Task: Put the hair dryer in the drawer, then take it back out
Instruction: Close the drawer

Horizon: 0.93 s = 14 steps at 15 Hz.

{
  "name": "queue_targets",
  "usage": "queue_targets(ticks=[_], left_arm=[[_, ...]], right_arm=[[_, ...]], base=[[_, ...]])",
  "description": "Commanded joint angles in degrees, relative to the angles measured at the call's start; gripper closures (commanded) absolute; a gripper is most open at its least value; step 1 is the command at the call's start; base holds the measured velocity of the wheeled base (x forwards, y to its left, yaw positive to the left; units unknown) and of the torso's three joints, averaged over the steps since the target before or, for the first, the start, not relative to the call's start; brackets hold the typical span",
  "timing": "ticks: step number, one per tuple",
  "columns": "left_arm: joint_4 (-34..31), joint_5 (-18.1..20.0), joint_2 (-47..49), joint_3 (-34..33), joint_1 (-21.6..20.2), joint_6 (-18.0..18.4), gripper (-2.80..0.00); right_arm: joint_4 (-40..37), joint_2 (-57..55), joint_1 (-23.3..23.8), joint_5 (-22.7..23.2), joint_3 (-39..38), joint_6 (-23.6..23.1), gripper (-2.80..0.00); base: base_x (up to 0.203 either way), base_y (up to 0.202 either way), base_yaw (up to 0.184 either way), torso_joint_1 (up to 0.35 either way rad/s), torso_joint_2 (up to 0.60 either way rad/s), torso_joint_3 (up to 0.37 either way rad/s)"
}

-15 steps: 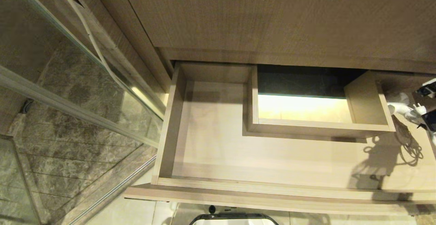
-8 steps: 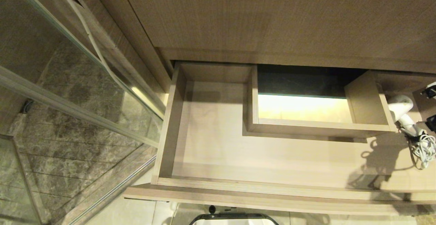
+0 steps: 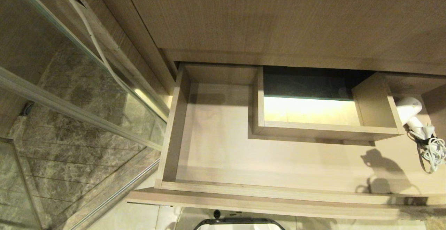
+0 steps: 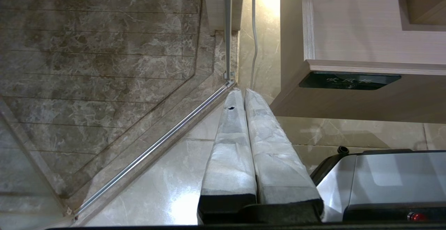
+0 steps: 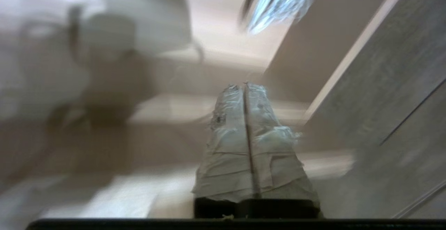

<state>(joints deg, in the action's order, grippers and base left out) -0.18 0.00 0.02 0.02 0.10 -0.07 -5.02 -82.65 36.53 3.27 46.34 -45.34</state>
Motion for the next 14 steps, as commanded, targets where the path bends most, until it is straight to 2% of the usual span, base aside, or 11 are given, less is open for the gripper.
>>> queue_targets(ticks=[1,3,5,10,14], left_arm=[[0.0,0.0,0.0,-0.1,0.0,0.0,0.00],[0.0,0.0,0.0,-0.1,0.0,0.0,0.00],[0.0,0.0,0.0,-0.1,0.0,0.0,0.00],[0.0,0.0,0.0,0.0,0.0,0.0,0.00],[0.0,0.0,0.0,-0.1,0.0,0.0,0.00]], right_arm=[[-4.7,7.8,0.1,-1.8,-4.6,-1.3,0.00],[-10.7,10.3,0.4,-5.9,-6.6,-4.1,0.00],[-16.0,12.3,0.8,-9.0,-9.2,-4.6,0.00],[-21.8,12.2,0.7,-9.9,-11.4,-4.3,0.00],[-22.1,9.0,0.6,-9.8,-12.1,-4.3,0.00]], base=[[0.000,0.000,0.000,0.000,0.00,0.000],[0.000,0.000,0.000,0.000,0.00,0.000],[0.000,0.000,0.000,0.000,0.00,0.000],[0.000,0.000,0.000,0.000,0.00,0.000],[0.000,0.000,0.000,0.000,0.00,0.000]])
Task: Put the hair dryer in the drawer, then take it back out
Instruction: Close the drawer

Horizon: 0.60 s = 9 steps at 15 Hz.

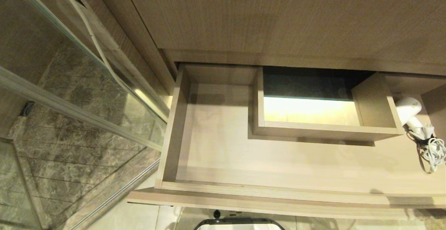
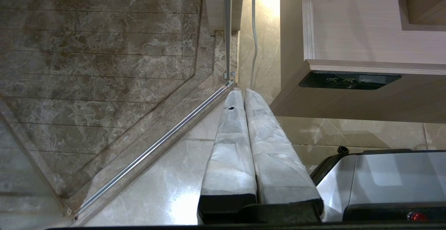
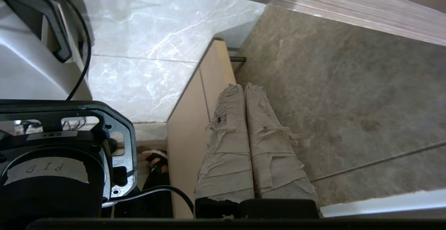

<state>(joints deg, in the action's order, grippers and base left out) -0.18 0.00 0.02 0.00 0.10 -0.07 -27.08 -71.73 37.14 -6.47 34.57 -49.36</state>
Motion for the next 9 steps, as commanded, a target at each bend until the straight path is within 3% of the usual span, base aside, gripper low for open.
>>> queue_targets(ticks=[1,9], left_arm=[[0.0,0.0,0.0,0.0,0.0,0.0,0.00],[0.0,0.0,0.0,-0.1,0.0,0.0,0.00]], right_arm=[[0.2,-3.6,-0.1,0.0,-0.4,-0.3,0.00],[1.2,-12.8,-1.0,0.7,2.7,-0.1,0.00]], base=[[0.000,0.000,0.000,0.000,0.00,0.000],[0.000,0.000,0.000,0.000,0.00,0.000]])
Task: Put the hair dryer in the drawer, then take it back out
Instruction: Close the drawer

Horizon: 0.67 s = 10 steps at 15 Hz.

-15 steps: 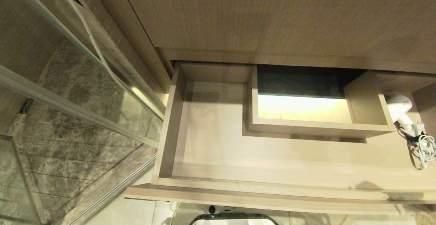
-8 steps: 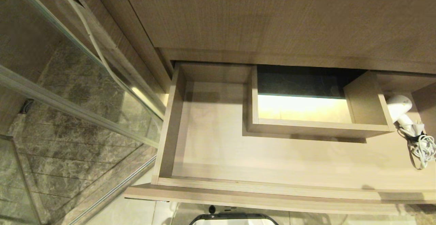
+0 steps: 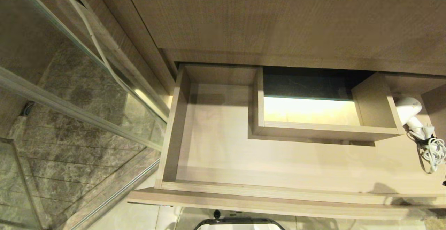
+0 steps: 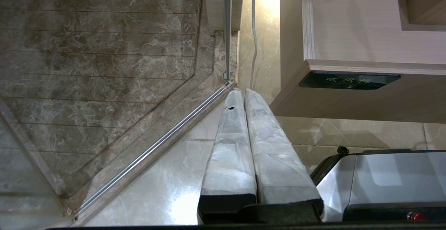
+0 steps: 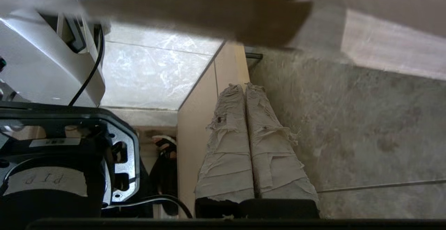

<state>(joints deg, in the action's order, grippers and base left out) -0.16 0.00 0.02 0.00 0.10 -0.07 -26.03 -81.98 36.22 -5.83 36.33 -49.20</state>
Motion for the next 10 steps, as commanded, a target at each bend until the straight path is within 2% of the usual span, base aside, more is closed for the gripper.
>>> queue_targets(ticks=[1,4,7,8,10], left_arm=[[0.0,0.0,0.0,-0.1,0.0,0.0,0.00],[0.0,0.0,0.0,-0.1,0.0,0.0,0.00],[0.0,0.0,0.0,-0.1,0.0,0.0,0.00],[0.0,0.0,0.0,-0.1,0.0,0.0,0.00],[0.0,0.0,0.0,-0.1,0.0,0.0,0.00]], right_arm=[[2.0,-2.9,-0.1,0.6,1.2,-0.2,0.00],[7.0,-3.3,-0.5,4.6,1.2,-0.2,0.00],[15.4,-2.6,-0.5,7.6,1.0,0.0,0.00],[16.4,-2.3,-0.4,8.3,1.1,0.8,0.00],[21.7,-2.1,-0.5,13.3,1.6,5.2,0.00]], base=[[0.000,0.000,0.000,0.000,0.00,0.000],[0.000,0.000,0.000,0.000,0.00,0.000],[0.000,0.000,0.000,0.000,0.00,0.000],[0.000,0.000,0.000,0.000,0.00,0.000],[0.000,0.000,0.000,0.000,0.00,0.000]])
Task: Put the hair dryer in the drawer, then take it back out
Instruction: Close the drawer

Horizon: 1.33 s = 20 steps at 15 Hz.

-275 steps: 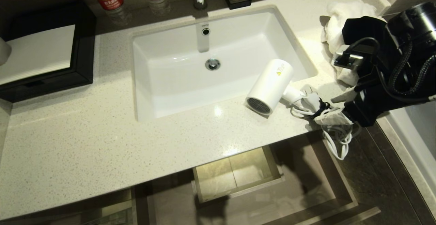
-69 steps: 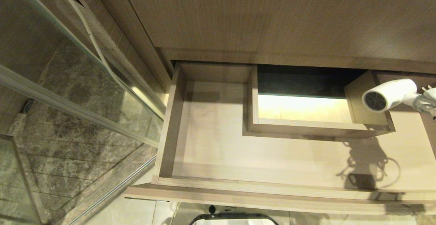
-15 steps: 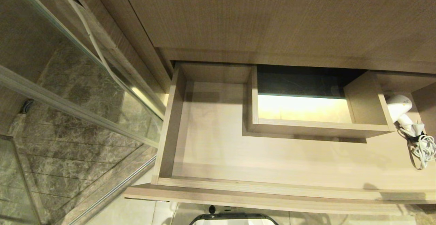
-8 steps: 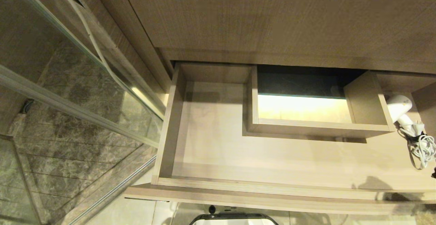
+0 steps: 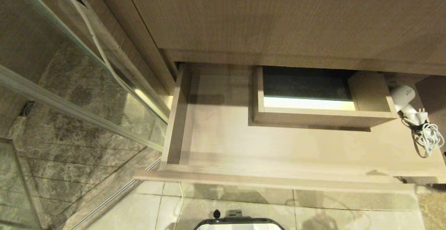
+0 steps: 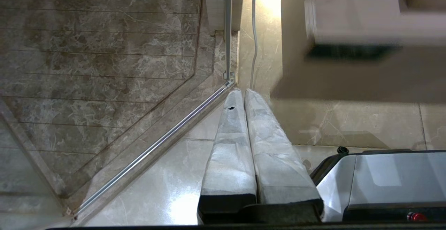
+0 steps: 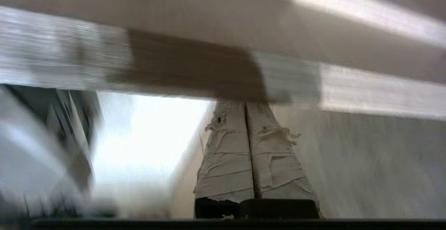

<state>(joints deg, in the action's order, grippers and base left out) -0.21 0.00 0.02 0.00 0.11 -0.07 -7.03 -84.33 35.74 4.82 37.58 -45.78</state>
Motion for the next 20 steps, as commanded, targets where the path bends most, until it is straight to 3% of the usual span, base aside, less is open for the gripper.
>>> queue_targets(ticks=[1,5,7,14,20], left_arm=[[0.0,0.0,0.0,-0.1,0.0,0.0,0.00],[0.0,0.0,0.0,0.0,0.0,0.0,0.00],[0.0,0.0,0.0,-0.1,0.0,0.0,0.00],[0.0,0.0,0.0,-0.1,0.0,0.0,0.00],[0.0,0.0,0.0,0.0,0.0,0.0,0.00]], right_arm=[[7.5,0.3,-0.2,5.0,0.7,4.5,0.00],[33.2,-2.8,-4.9,10.8,3.5,16.1,0.00],[40.1,-5.3,-6.7,11.5,6.5,19.3,0.00],[37.5,1.3,-6.6,11.5,3.7,19.2,0.00],[31.2,18.0,-7.4,12.1,-6.8,20.7,0.00]], base=[[0.000,0.000,0.000,0.000,0.00,0.000],[0.000,0.000,0.000,0.000,0.00,0.000],[0.000,0.000,0.000,0.000,0.00,0.000],[0.000,0.000,0.000,0.000,0.00,0.000],[0.000,0.000,0.000,0.000,0.00,0.000]])
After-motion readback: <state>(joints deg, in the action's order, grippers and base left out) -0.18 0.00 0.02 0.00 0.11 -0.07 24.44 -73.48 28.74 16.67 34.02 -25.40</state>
